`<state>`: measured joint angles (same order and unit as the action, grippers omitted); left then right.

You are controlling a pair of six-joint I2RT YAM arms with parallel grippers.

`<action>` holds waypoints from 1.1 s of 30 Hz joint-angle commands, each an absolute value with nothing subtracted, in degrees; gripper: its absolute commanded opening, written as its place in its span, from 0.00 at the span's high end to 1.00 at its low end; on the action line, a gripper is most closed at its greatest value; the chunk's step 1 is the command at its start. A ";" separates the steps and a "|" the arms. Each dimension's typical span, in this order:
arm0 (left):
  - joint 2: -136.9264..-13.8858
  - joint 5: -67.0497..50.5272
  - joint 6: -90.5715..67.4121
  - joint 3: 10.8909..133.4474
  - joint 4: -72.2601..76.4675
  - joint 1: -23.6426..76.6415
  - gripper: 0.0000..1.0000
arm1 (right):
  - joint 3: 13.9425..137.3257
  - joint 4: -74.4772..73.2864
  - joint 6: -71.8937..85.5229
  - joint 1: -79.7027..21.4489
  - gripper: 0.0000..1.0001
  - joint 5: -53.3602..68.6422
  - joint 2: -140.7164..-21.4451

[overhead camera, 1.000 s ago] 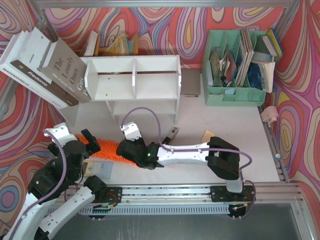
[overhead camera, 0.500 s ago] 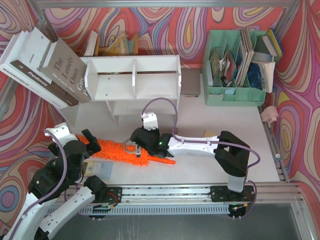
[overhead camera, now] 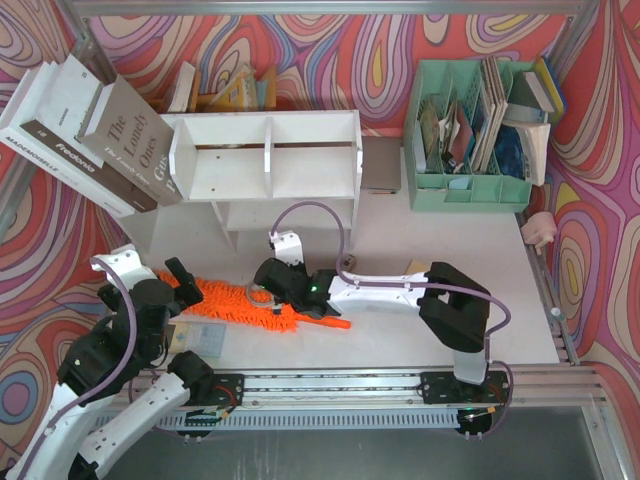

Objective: Dust the bookshelf with a duster

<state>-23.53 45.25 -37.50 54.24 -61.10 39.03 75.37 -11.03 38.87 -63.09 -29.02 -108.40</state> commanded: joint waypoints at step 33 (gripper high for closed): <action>-23.99 45.18 -36.82 53.57 -60.21 39.11 0.03 | 82.78 -16.81 40.66 -62.93 0.77 -27.16 -116.23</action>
